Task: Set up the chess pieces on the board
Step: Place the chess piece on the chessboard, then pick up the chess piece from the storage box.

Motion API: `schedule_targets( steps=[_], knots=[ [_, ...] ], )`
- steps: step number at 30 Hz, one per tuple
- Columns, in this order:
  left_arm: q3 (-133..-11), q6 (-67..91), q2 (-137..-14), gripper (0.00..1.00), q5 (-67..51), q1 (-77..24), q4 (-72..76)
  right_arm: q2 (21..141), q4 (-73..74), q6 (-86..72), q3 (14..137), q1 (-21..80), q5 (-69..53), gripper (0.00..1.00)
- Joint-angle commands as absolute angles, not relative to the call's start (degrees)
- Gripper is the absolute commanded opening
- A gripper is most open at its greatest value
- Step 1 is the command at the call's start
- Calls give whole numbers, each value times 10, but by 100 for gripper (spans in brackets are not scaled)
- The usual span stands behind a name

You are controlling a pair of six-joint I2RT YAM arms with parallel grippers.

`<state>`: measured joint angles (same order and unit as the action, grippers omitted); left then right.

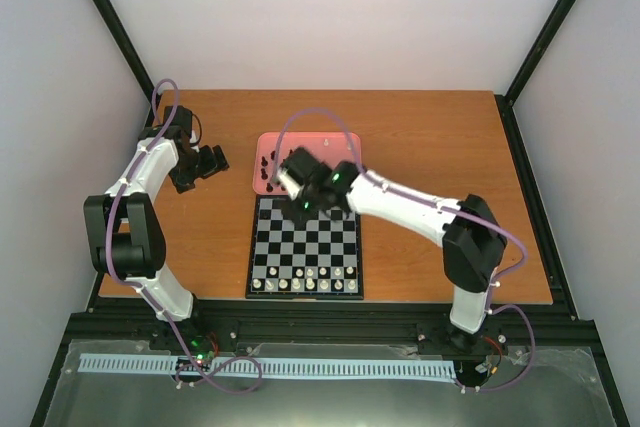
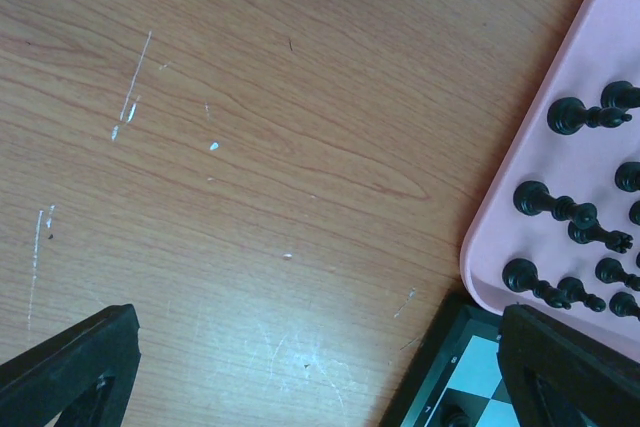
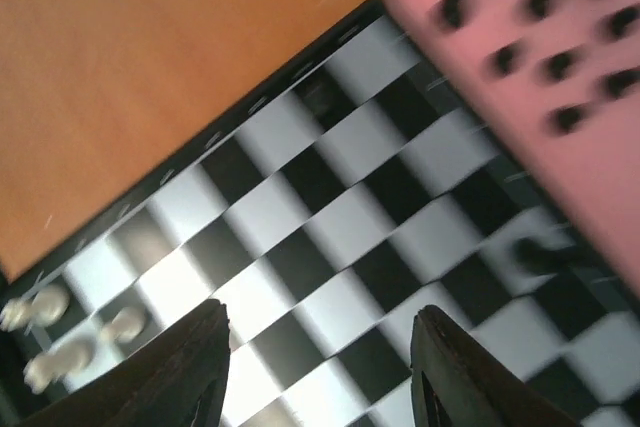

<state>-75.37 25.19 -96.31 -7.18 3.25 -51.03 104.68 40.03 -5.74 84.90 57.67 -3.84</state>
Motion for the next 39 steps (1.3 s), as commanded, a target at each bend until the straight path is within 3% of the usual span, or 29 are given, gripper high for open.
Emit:
schedule_targets(
  steps=[1, 10, 14, 39],
  knots=[
    [-777, 240, -946, 100, -73, 30, -518, 1070, 435, -61, 942, 472, -27, 50],
    [-782, 237, -947, 100, -78, 30, -518, 1299, 506, -85, 1237, 328, 49, 43],
    [-790, 234, -951, 100, -75, 30, -520, 1371, 529, -101, 1314, 285, 53, 39],
    [-781, 233, -977, 100, -94, 30, -506, 1460, 519, -82, 1333, 256, 30, 36]
  ],
)
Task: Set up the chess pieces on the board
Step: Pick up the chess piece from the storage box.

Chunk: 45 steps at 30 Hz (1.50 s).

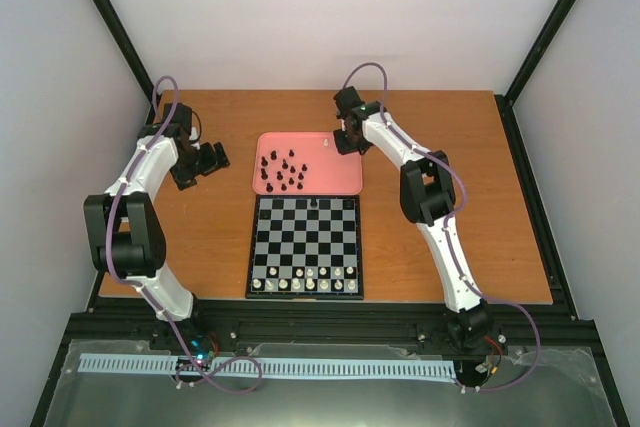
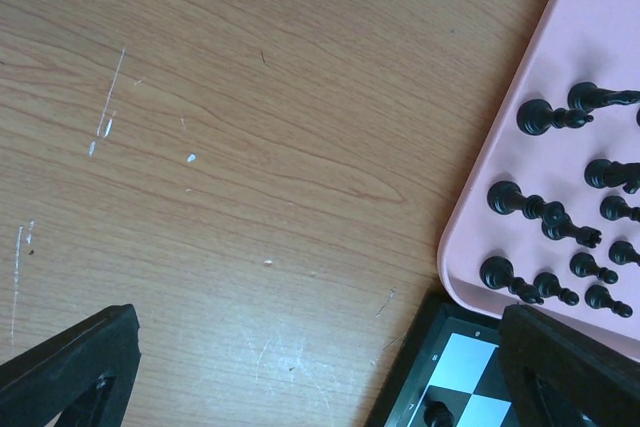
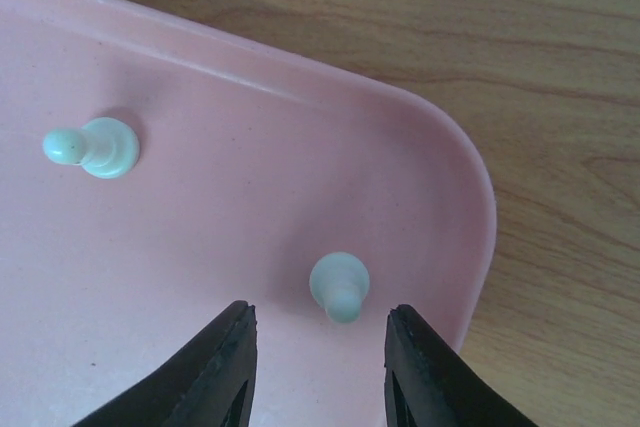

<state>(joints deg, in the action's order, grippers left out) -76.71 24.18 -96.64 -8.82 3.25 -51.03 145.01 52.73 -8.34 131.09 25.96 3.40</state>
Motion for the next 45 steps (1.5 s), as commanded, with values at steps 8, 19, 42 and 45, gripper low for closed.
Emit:
schedule_targets(
  steps=[8, 19, 42, 45],
  knots=[
    [-785, 234, -985, 100, -95, 30, -504, 1474, 511, -83, 1351, 255, 39, 32],
    [-789, 235, -999, 100, -96, 30, -505, 1486, 518, -84, 1364, 251, 36, 26],
    [-784, 237, -999, 100, -95, 30, -507, 1475, 531, -88, 1361, 251, 29, 3],
    [-783, 237, -997, 100, -94, 30, -507, 1445, 526, -93, 1341, 256, 25, 3]
  ],
)
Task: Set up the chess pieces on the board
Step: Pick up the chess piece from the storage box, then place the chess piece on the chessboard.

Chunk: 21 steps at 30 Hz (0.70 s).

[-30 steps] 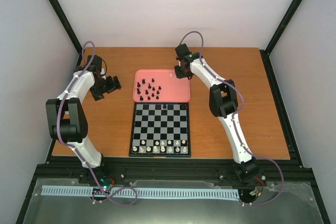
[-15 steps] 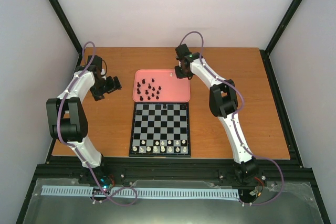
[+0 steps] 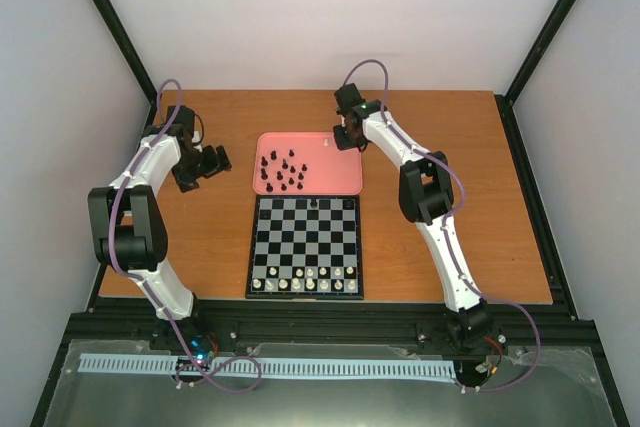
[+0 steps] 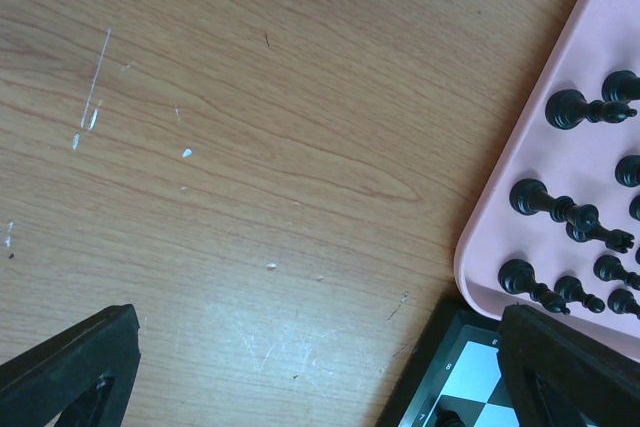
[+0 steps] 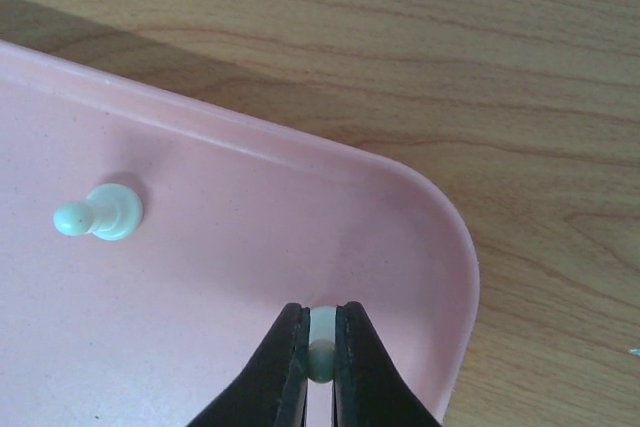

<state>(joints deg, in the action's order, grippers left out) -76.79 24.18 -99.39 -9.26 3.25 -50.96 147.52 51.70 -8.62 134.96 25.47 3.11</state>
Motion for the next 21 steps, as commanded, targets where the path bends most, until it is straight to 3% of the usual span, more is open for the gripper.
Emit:
schedule_targets(
  steps=[1, 12, 21],
  knots=[
    [-783, 236, -996, 100, -93, 30, -508, 1429, 520, -93, 1328, 259, 25, 3],
    [-771, 237, -977, 100, -87, 30, -508, 1260, 512, -91, 1209, 336, 6, 3],
    [-775, 244, -973, 100, -90, 30, -514, 1107, 441, -79, 1031, 482, -67, 3]
  ],
)
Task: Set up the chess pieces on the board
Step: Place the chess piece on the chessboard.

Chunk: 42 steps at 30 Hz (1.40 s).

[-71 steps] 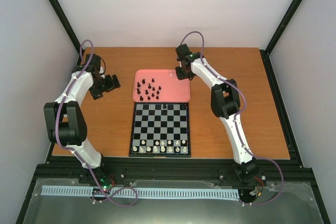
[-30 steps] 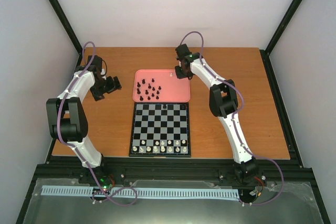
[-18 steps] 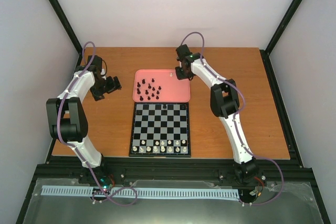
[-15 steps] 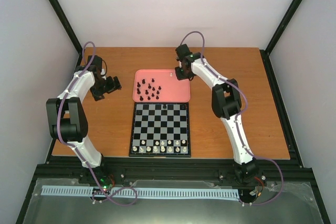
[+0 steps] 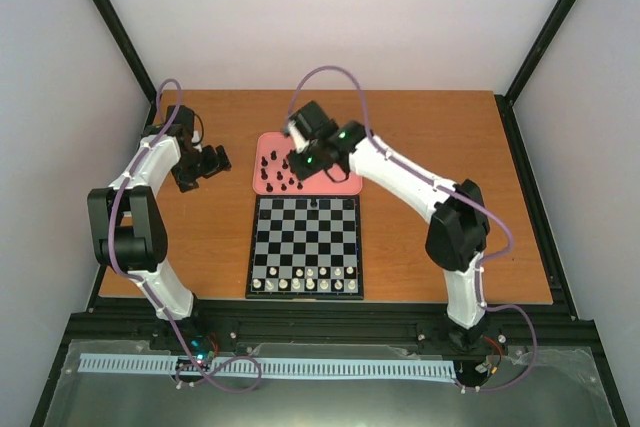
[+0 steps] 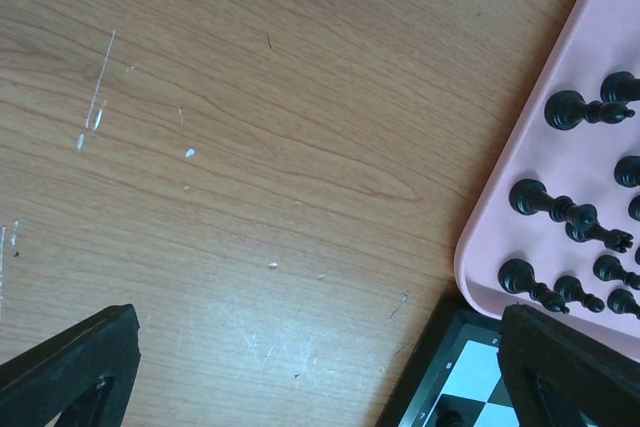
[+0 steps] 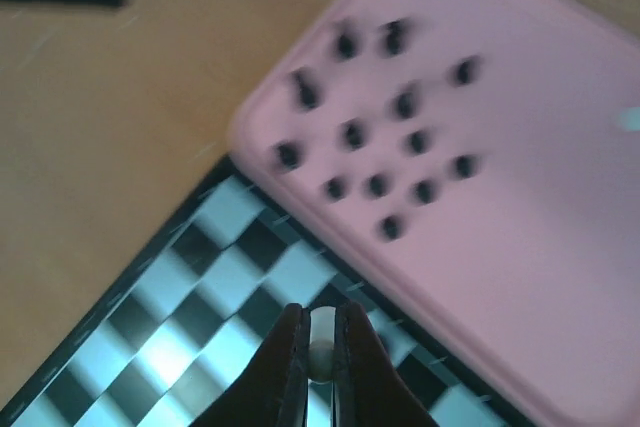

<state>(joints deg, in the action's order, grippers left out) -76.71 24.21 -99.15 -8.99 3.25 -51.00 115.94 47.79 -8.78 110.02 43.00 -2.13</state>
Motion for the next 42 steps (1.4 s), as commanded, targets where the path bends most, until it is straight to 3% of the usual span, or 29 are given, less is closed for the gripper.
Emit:
schedule_targets(
  steps=[1, 15, 42],
  knots=[
    [-777, 245, -973, 100, -94, 30, -515, 1098, 435, -78, 1011, 496, -74, 3],
    [-753, 247, -938, 100, -91, 30, -502, 1008, 375, -96, 799, 645, -107, 3],
    [-742, 245, -910, 100, -83, 30, -502, 1083, 335, -86, 759, 654, -149, 4]
  ],
)
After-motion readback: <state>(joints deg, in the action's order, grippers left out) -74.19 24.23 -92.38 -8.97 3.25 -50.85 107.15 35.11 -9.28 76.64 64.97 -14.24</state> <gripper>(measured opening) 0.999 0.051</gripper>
